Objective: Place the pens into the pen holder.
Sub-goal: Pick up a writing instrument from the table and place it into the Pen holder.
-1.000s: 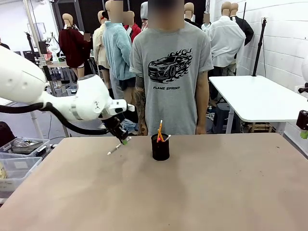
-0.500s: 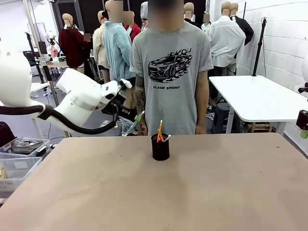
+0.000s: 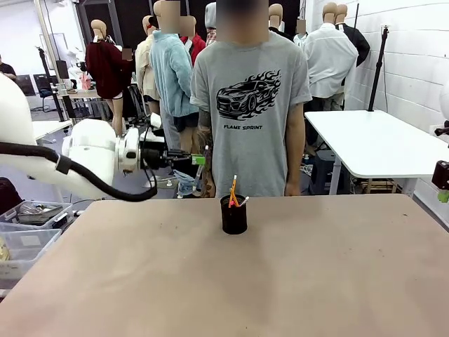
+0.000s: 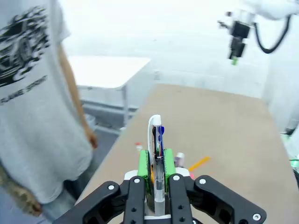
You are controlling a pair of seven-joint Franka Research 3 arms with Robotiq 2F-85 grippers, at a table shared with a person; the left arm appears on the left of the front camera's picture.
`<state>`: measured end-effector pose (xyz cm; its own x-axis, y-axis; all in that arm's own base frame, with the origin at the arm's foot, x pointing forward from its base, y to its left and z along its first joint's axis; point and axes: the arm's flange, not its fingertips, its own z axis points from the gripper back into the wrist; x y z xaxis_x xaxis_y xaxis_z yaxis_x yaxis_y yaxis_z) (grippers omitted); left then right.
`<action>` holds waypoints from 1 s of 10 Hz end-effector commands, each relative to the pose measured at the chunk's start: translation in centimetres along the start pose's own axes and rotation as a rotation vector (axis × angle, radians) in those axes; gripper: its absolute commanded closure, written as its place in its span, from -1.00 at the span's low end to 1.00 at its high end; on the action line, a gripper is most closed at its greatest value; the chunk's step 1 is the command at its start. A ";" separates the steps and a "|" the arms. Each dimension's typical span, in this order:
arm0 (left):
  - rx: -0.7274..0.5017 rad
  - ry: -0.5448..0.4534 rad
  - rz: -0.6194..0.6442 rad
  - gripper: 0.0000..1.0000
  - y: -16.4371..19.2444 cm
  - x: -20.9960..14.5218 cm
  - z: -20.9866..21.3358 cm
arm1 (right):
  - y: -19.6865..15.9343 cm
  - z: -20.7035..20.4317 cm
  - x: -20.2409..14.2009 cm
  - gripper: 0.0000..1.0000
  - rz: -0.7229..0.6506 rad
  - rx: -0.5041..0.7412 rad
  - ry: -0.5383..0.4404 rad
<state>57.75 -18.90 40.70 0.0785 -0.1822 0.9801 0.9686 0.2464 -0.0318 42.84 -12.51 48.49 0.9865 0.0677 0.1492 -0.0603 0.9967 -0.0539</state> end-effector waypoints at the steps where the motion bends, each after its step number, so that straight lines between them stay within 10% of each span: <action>1: -0.078 -0.076 -0.061 1.00 -1.9 -1.1 -1.4 | 0.1 -0.1 0.1 -0.52 -0.009 -0.003 0.005; 10: -0.200 -0.145 -0.109 1.00 1.7 -2.9 -9.6 | 0.1 -0.1 0.1 -0.52 -0.009 -0.003 0.005</action>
<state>59.96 -26.68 35.87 -0.0429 -0.0495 0.9979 0.9983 0.0361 0.0447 42.84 -12.50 48.50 0.9864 0.0680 0.1494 -0.0605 0.9967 -0.0540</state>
